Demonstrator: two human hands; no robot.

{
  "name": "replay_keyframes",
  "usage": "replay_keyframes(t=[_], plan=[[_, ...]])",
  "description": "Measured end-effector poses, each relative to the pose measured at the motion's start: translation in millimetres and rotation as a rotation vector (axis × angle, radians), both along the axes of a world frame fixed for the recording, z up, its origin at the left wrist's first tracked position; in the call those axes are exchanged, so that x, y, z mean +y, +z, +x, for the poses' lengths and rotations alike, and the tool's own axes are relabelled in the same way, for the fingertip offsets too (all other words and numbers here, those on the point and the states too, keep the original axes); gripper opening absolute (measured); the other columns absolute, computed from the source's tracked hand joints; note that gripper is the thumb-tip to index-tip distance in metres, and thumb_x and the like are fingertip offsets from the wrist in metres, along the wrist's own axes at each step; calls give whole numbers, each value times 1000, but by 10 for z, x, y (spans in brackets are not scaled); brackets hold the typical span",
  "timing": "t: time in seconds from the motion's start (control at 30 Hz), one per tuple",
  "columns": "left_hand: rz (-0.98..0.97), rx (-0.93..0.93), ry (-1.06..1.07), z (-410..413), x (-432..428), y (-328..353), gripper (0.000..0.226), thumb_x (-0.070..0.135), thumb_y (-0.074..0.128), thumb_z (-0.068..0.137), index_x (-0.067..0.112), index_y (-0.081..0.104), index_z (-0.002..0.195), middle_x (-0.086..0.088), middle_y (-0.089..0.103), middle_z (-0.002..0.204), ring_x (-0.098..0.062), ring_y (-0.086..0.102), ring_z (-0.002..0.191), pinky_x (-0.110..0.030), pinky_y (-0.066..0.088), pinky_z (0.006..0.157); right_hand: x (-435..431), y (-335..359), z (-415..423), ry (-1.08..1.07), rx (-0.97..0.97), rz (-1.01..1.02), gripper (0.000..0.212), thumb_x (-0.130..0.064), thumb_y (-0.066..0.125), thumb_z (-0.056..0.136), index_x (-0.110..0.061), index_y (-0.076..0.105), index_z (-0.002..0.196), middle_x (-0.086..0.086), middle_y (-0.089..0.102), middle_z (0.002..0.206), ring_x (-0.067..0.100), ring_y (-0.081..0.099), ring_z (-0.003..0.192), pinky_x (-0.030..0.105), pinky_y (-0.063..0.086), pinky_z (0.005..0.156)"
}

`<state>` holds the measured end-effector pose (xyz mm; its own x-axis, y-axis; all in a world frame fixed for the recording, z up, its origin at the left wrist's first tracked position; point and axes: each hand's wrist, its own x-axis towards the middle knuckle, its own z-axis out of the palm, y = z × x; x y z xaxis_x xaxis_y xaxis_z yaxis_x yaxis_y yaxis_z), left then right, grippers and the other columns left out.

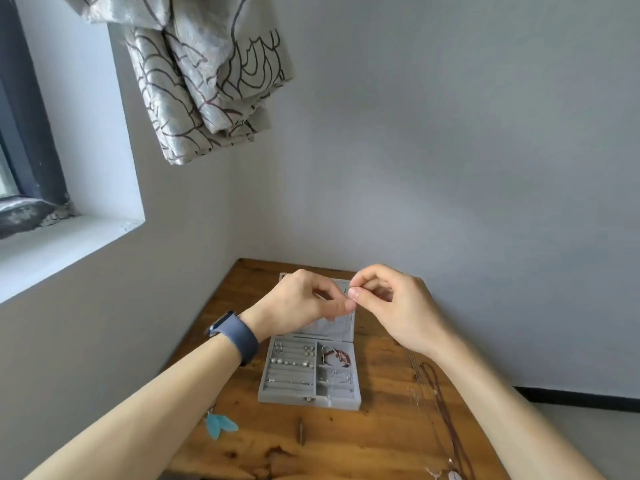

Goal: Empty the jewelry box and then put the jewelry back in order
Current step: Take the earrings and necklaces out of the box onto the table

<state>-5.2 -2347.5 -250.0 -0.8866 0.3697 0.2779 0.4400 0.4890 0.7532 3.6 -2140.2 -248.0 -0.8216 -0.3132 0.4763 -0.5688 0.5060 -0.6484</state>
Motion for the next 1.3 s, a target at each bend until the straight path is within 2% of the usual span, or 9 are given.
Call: replay_keyframes(t=[0.07,0.27,0.37,0.47,0.63,0.87,0.97,1.07,1.3], plan=[[-34,-43,-51,178,-68,-109,16,49,74,85,36,75,75,14,72,72,1,62,66,-12,43,63,-34,-130,182,38,-49,-3,7,-31,70,92,-37,67,94,-16,74,89,5,69,88,19,52,78],[75,-252,-89,493,-213,-392,12,26,70,90,16,76,87,0,75,88,-17,73,82,-32,56,85,-152,-478,546,73,-214,-21,5,-32,67,95,-35,71,96,-12,73,94,11,68,92,41,56,88],[103,-297,-116,603,-239,-501,12,22,68,90,11,71,92,-4,76,88,-20,74,84,-28,56,81,-199,-595,660,63,-232,-15,10,-33,65,97,-35,72,104,-16,73,98,5,68,95,32,58,86],[142,-380,-142,682,-256,-584,25,34,71,87,13,66,99,-8,76,84,-20,74,84,-35,58,86,-210,-637,726,62,-235,-26,13,-34,63,98,-37,69,109,-20,72,100,1,68,95,20,54,82],[65,-308,-120,728,-291,-603,33,51,73,85,21,73,97,2,69,63,-3,61,58,-10,47,61,-226,-664,773,88,-280,-55,7,-34,68,94,-32,68,101,-15,75,93,5,71,89,20,56,78],[115,-260,-155,743,-383,-546,11,40,75,84,30,81,87,-9,75,85,-8,64,65,-15,51,64,-267,-769,780,174,-446,-298,15,-28,68,95,-18,67,105,2,77,90,15,73,82,22,56,70],[183,-298,-123,746,-388,-580,16,42,74,84,28,80,90,-10,74,87,-8,64,67,-17,53,66,-300,-882,803,222,-561,-389,18,-36,65,96,-21,68,105,3,75,89,17,70,85,29,55,75],[321,-343,-56,737,-386,-612,12,35,73,89,24,78,92,0,67,72,-12,62,66,-22,54,71,-338,-1036,870,202,-596,-391,23,-50,68,86,-30,71,97,-2,73,89,13,69,90,30,54,82],[513,-467,-45,697,-309,-562,23,34,71,91,13,74,100,2,52,64,-14,55,61,-24,52,66,-444,-1689,957,-38,-647,-253,11,-27,60,99,-29,70,96,-18,66,120,-2,60,107,33,47,103]])
